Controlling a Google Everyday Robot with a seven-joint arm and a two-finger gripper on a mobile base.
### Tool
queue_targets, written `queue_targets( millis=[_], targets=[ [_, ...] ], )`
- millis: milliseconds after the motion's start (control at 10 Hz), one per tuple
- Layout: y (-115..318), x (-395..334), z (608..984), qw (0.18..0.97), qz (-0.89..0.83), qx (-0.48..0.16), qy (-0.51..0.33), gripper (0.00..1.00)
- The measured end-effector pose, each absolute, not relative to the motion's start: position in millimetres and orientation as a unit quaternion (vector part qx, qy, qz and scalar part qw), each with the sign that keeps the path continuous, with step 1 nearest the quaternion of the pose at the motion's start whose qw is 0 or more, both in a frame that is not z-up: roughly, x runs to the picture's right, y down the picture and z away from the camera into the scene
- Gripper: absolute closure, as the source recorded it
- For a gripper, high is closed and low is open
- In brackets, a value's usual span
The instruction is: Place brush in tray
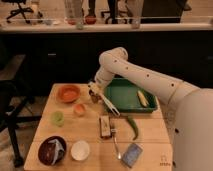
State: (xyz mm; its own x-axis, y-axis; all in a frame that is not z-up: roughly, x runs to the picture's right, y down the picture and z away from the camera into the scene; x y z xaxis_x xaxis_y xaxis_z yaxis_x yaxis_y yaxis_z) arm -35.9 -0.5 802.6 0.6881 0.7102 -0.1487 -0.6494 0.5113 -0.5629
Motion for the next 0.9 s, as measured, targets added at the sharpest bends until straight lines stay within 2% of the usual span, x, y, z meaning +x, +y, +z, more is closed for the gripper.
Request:
queue_targets(
  millis=[500,900],
  targets=[
    [-1,-25,810,0.879,0.378,-0.289,-0.033,0.81],
    [-18,2,818,0.883,0.387,-0.265,-0.024,0.81]
  ],
)
